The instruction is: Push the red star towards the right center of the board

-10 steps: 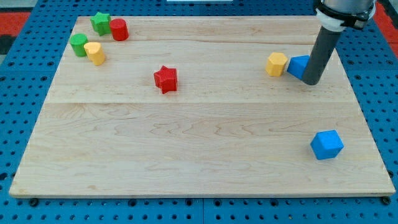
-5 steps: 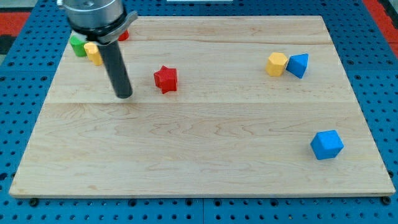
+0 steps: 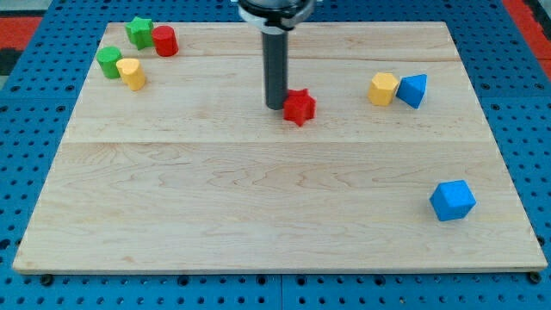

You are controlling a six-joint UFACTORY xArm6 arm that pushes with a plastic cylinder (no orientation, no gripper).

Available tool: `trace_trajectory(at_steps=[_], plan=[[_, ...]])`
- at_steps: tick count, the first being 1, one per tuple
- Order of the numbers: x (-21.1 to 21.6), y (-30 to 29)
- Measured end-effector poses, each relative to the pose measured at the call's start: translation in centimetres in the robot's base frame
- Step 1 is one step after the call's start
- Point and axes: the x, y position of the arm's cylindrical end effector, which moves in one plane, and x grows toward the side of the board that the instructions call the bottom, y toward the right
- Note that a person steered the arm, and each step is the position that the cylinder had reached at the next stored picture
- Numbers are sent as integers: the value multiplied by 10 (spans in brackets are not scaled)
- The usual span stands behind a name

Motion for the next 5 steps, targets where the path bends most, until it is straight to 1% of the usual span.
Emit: trace_trajectory(at_steps=[1,2,3,4,5], plan=[[10,38],[36,71],[45,109],[46,155],[50,167]])
